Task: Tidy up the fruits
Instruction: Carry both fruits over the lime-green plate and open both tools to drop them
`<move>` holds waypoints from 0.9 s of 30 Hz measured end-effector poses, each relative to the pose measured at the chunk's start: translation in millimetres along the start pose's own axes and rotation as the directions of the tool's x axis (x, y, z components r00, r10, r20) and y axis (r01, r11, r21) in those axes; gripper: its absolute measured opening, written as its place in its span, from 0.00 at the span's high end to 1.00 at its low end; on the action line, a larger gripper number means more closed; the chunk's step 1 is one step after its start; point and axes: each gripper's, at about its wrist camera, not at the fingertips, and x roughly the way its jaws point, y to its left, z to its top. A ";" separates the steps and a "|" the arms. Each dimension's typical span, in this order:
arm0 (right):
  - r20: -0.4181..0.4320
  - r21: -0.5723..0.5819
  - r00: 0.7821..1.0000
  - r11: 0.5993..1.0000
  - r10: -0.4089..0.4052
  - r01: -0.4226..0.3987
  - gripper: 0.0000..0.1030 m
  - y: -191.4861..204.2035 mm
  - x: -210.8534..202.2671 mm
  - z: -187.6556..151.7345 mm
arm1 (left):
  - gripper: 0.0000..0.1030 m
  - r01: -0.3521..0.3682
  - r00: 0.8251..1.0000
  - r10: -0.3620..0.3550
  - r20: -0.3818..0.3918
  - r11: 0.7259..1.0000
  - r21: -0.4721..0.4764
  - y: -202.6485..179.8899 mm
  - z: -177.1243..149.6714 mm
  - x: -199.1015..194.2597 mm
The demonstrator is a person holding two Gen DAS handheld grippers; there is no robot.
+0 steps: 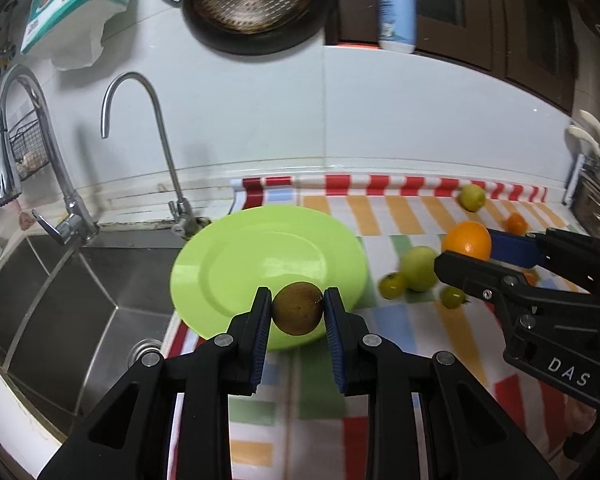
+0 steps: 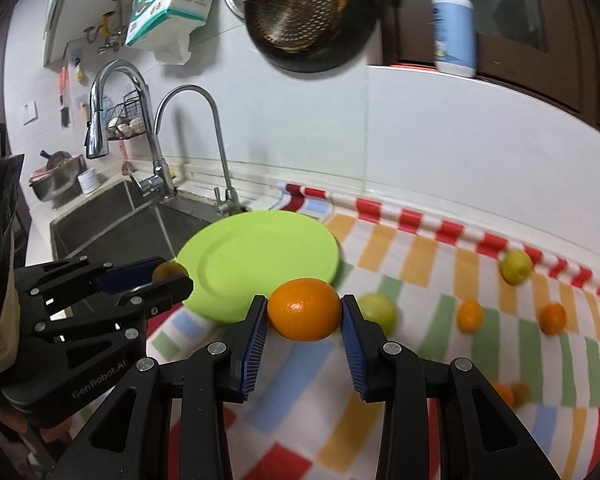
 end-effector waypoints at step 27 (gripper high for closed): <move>-0.105 0.010 0.992 0.998 0.069 -0.068 0.46 7.7 116.8 16.2 | 0.53 -0.046 0.993 0.040 -0.110 0.998 -0.052 40.4 -1.5 80.6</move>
